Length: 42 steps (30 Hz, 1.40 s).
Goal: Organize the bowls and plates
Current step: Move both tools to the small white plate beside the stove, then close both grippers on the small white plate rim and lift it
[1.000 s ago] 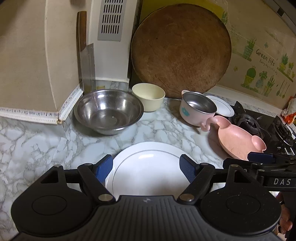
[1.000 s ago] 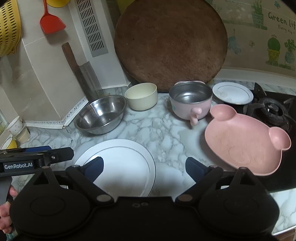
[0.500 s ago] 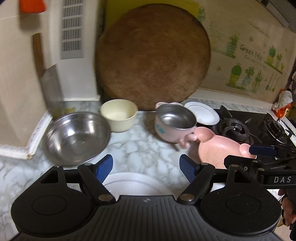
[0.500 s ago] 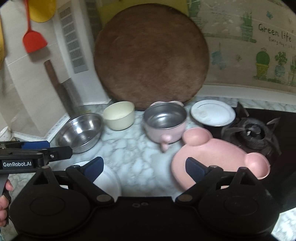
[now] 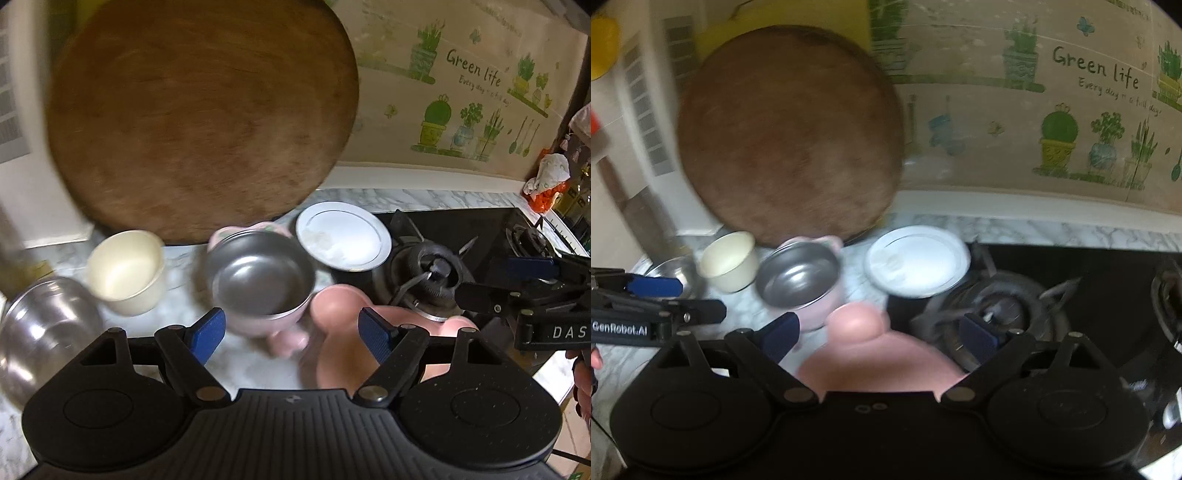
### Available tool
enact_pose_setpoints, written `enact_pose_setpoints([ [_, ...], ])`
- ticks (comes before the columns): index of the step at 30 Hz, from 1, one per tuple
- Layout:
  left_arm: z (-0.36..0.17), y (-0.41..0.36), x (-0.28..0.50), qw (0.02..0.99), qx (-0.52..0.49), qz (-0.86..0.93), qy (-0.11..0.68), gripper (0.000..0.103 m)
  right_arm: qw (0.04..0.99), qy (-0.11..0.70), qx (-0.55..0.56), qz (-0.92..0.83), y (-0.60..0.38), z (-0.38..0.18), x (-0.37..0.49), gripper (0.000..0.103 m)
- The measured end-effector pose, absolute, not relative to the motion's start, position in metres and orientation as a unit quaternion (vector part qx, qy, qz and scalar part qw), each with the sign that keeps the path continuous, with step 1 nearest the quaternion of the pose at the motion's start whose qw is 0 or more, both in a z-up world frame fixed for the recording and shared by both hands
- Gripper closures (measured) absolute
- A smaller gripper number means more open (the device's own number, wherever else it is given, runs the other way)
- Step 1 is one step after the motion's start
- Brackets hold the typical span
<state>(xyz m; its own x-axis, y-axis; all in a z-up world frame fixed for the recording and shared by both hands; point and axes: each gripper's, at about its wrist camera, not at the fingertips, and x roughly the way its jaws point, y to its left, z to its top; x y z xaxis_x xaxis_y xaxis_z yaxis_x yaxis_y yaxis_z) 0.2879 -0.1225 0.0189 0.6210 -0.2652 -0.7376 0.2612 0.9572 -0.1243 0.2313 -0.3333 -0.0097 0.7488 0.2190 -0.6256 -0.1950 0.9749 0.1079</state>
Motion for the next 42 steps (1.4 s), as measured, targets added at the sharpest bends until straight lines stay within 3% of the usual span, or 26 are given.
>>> enact_pose_setpoints([
  [11,0.002,-0.194,0.377,0.866,-0.058,-0.14,0.476,0.024,0.92,0.379,0.016,0.097,-0.398,-0.009,0.358,0.014],
  [22,-0.037,-0.223,0.43,0.841,-0.104,-0.111,0.519,0.025,0.886,0.443,0.023,0.131,-0.413,-0.049,0.458,0.027],
  [24,-0.043,-0.227,0.435,0.838,-0.106,-0.105,0.524,0.036,0.881,0.452,0.02,0.139,-0.41,-0.057,0.468,0.029],
  [30,-0.061,-0.232,0.447,0.827,-0.121,-0.099,0.54,0.05,0.869,0.471,0.011,0.152,-0.407,-0.076,0.495,0.039],
  [42,-0.087,-0.23,0.458,0.806,-0.198,-0.079,0.552,0.058,0.847,0.499,0.04,0.18,-0.401,-0.106,0.529,0.053],
])
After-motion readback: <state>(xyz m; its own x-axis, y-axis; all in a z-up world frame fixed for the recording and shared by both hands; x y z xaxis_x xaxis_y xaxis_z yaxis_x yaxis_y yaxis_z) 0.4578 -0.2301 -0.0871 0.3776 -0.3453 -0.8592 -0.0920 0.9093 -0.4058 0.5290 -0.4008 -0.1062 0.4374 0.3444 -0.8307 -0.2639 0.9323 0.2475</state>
